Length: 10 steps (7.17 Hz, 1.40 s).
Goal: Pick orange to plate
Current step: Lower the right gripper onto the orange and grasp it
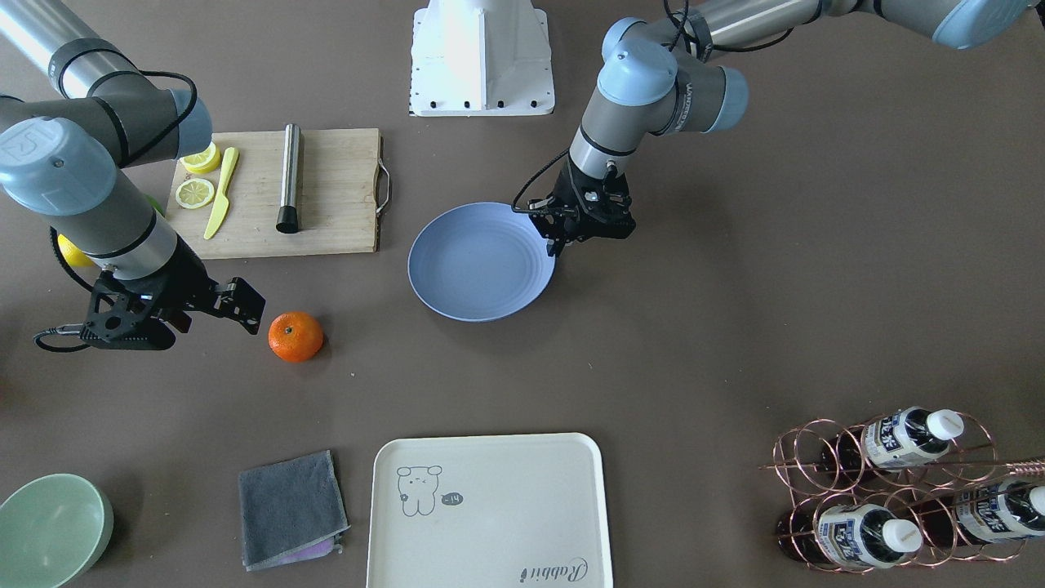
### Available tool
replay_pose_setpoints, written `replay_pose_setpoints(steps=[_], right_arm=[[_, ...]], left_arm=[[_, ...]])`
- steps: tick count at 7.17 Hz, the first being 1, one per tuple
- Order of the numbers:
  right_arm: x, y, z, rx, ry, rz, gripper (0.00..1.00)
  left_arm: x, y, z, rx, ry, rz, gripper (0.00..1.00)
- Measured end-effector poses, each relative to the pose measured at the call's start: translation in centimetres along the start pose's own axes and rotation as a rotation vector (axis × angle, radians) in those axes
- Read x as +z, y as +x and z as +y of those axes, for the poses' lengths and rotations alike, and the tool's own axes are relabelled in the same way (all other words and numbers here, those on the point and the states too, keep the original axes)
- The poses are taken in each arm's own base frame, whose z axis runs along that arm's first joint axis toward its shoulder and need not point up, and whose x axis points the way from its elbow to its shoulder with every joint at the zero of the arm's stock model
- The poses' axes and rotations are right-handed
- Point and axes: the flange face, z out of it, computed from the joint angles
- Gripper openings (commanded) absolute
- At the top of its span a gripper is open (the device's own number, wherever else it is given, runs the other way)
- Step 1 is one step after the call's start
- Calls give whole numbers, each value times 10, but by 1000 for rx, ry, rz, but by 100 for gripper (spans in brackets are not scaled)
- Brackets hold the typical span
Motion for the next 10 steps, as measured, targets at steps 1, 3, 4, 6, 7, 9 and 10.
replay_pose_setpoints(steps=[1, 3, 4, 6, 7, 9, 10], right_arm=[[8, -14, 6, -2, 6, 7, 100], [25, -33, 17, -21, 22, 27, 100], [34, -38, 18, -22, 29, 34, 100], [48, -43, 19, -22, 32, 37, 100], [53, -46, 18, -25, 34, 36, 100], [61, -50, 21, -26, 39, 30, 100], [66, -55, 26, -20, 45, 33, 100]], left_arm=[[1, -2, 1, 0, -1, -3, 0], [3, -4, 4, 2, -5, -7, 0], [3, -4, 5, 4, -7, -7, 0], [3, -4, 6, 8, -10, -7, 0], [3, -4, 5, 8, -11, -7, 98], [3, -7, 5, 7, 5, -9, 98], [0, -9, 4, 4, 30, -12, 98]])
